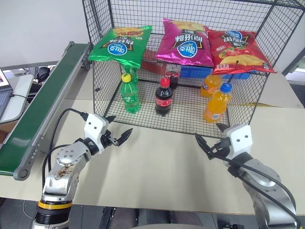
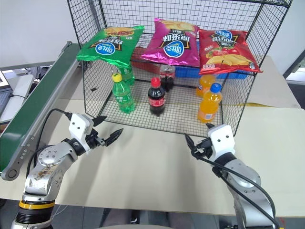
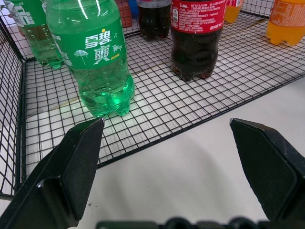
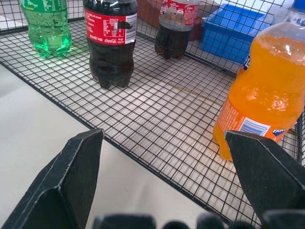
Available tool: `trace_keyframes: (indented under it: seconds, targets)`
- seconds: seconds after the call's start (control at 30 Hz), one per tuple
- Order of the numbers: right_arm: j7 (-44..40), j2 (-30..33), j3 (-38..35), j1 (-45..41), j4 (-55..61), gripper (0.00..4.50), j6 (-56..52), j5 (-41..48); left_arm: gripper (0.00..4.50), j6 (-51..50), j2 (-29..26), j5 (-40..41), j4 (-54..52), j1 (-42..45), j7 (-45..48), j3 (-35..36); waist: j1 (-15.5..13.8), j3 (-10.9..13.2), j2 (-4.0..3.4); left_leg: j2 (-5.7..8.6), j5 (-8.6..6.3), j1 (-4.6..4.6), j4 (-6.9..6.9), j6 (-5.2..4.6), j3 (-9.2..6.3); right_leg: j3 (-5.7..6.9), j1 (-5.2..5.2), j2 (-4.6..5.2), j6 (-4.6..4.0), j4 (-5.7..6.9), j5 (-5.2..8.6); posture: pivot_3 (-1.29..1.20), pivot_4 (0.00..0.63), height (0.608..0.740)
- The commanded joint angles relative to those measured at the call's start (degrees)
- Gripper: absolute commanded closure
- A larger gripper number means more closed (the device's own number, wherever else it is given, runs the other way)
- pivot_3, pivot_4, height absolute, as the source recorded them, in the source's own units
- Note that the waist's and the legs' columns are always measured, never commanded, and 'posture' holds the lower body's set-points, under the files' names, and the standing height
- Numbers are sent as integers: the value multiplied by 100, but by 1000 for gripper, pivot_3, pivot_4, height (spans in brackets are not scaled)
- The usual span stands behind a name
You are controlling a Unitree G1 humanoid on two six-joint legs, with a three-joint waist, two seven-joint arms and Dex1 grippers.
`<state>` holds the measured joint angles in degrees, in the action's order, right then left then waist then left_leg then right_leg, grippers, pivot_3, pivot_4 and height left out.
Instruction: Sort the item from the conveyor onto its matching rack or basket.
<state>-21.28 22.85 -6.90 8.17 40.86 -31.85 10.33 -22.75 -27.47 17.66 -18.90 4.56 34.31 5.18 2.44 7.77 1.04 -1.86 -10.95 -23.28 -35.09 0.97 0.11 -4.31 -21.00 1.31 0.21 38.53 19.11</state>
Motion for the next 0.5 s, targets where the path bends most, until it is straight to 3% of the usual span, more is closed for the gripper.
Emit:
trace_keyframes:
  seconds: [0.03,0.5]
  targets:
    - [9,53,-84,26,264,41,-3,63,0,-35,-21,72,-235,-31,-53,71,1,0,0,0,0,0,0,0,0,0,0,0,0,0,0,0,150,740]
    - [93,67,-128,261,317,41,150,-21,0,447,-31,-83,-93,-95,102,-86,0,0,0,0,0,0,0,0,1,-1,0,0,0,0,0,0,150,740]
